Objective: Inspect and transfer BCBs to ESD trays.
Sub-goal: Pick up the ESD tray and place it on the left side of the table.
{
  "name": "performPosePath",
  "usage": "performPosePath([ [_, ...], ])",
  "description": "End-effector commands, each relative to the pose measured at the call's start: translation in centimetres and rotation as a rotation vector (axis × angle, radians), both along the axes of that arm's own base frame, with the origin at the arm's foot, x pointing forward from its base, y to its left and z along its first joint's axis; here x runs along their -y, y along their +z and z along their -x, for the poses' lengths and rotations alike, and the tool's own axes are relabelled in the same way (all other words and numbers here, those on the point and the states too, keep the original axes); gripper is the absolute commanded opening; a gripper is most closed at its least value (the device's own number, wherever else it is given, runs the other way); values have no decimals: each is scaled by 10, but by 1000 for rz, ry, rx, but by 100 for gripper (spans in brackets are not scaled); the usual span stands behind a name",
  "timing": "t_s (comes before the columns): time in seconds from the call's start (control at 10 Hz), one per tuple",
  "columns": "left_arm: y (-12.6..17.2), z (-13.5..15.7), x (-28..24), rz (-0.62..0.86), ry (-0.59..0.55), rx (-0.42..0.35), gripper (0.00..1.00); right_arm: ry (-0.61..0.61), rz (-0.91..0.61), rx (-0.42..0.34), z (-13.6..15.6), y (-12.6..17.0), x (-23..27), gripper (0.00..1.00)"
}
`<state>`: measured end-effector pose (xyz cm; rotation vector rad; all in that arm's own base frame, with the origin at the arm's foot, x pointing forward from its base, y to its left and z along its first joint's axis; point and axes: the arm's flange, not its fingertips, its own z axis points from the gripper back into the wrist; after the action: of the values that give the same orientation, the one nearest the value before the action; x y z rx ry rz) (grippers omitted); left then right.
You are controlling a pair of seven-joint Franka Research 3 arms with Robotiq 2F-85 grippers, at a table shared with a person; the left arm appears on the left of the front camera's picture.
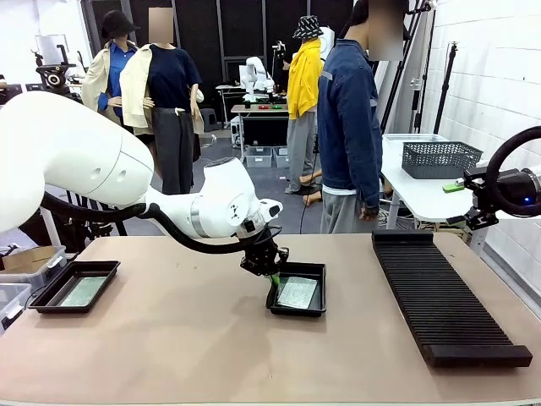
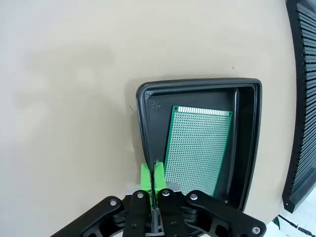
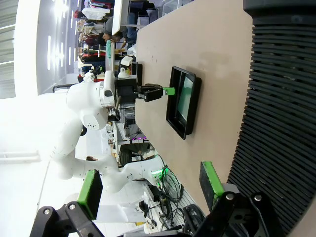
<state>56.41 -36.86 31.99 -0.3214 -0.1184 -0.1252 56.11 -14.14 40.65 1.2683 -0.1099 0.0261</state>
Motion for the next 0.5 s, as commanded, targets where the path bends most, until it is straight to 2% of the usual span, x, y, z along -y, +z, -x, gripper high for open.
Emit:
performPosePath([
  [0.0,18,-1,-23,22,27,22,0,-2,0,-8,0,0,0,100],
  [0.4,45,-7,-70,47,32,3,0,-2,0,-8,0,0,0,100],
])
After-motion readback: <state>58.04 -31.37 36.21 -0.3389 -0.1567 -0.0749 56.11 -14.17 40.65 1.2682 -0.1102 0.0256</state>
